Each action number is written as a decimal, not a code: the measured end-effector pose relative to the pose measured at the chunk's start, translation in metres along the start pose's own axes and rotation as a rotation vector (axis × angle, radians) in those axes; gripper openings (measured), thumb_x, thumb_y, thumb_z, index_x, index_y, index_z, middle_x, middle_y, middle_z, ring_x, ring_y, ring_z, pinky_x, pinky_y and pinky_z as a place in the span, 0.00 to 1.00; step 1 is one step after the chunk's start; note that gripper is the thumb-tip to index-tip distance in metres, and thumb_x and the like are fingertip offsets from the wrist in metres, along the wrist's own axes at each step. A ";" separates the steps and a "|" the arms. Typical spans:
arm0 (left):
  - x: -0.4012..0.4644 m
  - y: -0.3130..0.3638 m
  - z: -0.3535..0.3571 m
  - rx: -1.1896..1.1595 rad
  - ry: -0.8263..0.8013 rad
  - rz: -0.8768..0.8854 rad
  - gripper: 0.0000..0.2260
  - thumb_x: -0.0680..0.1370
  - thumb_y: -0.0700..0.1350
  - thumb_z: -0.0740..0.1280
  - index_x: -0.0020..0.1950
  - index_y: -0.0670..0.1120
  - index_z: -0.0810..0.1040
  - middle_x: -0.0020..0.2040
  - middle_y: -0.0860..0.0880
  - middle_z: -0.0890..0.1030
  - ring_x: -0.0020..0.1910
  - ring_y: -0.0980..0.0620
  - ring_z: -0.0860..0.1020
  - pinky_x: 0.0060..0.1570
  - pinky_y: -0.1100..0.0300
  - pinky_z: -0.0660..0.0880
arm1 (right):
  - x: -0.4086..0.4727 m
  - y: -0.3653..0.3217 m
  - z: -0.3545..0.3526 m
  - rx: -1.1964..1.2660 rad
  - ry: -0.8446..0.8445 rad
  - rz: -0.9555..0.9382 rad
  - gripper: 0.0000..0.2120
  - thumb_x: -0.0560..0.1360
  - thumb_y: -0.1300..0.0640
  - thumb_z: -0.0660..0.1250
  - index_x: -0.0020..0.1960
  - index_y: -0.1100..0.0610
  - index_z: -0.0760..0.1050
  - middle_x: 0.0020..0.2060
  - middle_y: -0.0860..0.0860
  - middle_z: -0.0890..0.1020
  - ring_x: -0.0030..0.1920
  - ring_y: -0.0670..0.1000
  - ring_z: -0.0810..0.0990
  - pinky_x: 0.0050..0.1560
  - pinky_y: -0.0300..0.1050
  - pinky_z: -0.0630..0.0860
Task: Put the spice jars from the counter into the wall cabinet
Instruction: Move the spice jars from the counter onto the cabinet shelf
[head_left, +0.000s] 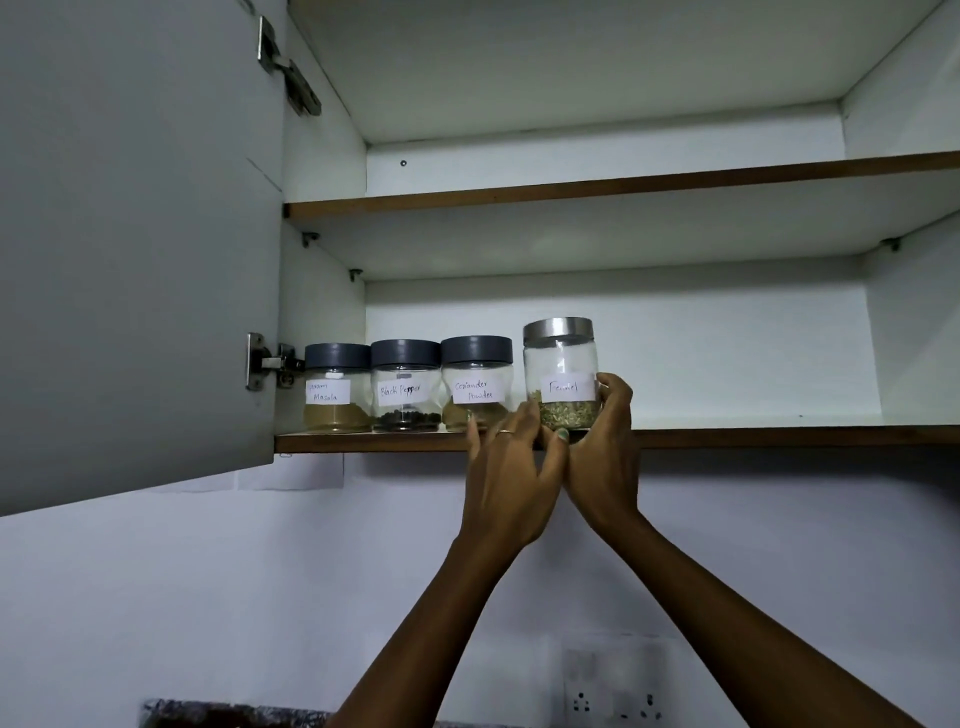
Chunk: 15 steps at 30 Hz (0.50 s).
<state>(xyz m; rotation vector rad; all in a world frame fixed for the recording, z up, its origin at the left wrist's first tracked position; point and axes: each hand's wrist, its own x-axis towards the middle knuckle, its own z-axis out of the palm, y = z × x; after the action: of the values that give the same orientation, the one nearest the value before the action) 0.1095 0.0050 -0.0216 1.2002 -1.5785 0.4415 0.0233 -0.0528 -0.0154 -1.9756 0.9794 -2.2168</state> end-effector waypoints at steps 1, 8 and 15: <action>0.000 -0.002 0.003 0.012 -0.003 0.004 0.24 0.80 0.54 0.54 0.75 0.47 0.64 0.69 0.49 0.74 0.72 0.54 0.66 0.75 0.53 0.37 | -0.001 0.003 0.002 -0.041 0.016 -0.007 0.34 0.67 0.54 0.74 0.66 0.56 0.60 0.59 0.56 0.74 0.55 0.57 0.76 0.51 0.55 0.77; -0.001 -0.010 0.024 0.110 0.036 -0.035 0.30 0.76 0.56 0.47 0.76 0.46 0.62 0.72 0.49 0.69 0.74 0.54 0.61 0.72 0.54 0.33 | -0.003 0.015 0.013 -0.330 0.007 -0.147 0.35 0.74 0.49 0.65 0.73 0.64 0.56 0.65 0.58 0.73 0.67 0.54 0.71 0.75 0.51 0.48; -0.007 -0.010 0.046 0.152 0.120 -0.100 0.30 0.75 0.54 0.48 0.77 0.44 0.59 0.74 0.46 0.64 0.75 0.48 0.57 0.74 0.50 0.39 | -0.003 0.030 0.011 -0.463 -0.076 -0.201 0.39 0.75 0.45 0.63 0.76 0.62 0.51 0.70 0.57 0.69 0.69 0.53 0.69 0.74 0.50 0.46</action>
<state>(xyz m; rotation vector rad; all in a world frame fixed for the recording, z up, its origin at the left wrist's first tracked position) 0.0946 -0.0316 -0.0481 1.3370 -1.3955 0.5657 0.0224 -0.0802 -0.0312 -2.4196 1.4503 -2.1329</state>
